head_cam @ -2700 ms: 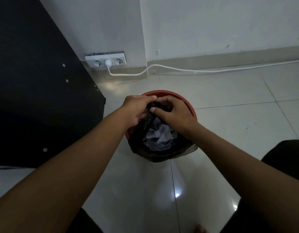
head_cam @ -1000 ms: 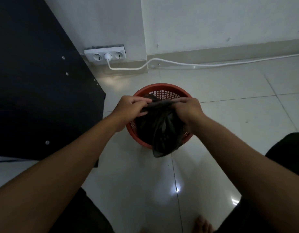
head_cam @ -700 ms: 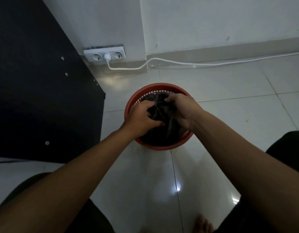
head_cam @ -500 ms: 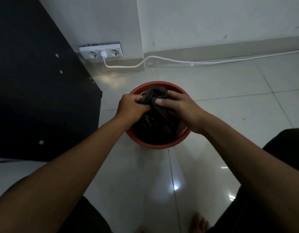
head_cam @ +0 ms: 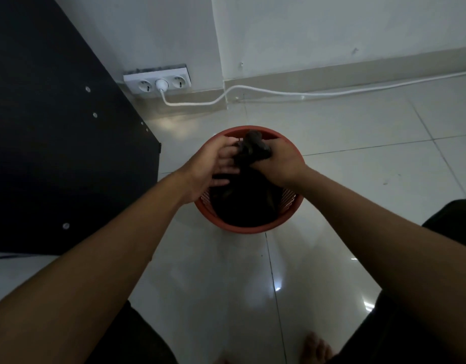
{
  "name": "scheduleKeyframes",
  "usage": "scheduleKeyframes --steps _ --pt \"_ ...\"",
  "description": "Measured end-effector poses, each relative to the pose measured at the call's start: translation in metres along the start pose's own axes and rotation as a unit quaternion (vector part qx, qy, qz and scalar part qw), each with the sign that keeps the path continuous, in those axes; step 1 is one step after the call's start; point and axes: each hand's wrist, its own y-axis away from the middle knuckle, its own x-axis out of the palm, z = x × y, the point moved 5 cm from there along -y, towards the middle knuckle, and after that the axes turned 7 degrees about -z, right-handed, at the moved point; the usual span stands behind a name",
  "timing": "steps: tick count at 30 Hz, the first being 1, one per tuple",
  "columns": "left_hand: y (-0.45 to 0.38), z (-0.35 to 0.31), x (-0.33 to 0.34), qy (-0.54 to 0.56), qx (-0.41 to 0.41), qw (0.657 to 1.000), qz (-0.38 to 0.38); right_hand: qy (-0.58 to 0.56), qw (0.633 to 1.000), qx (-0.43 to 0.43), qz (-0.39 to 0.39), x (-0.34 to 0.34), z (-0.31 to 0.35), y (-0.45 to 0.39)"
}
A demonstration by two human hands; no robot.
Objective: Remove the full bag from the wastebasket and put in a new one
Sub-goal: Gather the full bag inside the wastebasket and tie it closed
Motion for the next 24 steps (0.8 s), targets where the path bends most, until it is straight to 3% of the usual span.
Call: scheduleKeyframes --steps 2,4,7,10,17,24 --pt "0.002 -0.001 -0.009 -0.011 0.051 0.996 -0.073 -0.049 0.998 0.027 -0.025 -0.006 -0.003 -0.006" --pt "0.001 0.005 -0.015 -0.105 0.122 0.98 -0.115 -0.12 0.989 0.075 -0.039 -0.009 -0.009 -0.009" --pt "0.002 0.013 0.005 -0.239 0.205 0.948 -0.048 -0.203 0.969 0.142 -0.008 0.0 -0.017 -0.011" --pt "-0.002 0.012 0.031 -0.212 0.262 0.941 -0.039 -0.249 0.954 0.164 0.013 0.006 -0.016 -0.013" --pt "-0.021 0.028 0.046 -0.174 0.235 0.945 -0.147 -0.276 0.949 0.149 0.031 -0.007 -0.005 -0.014" --pt "-0.033 0.034 0.041 -0.172 0.225 0.941 -0.184 -0.362 0.915 0.169 -0.049 -0.024 0.004 -0.016"
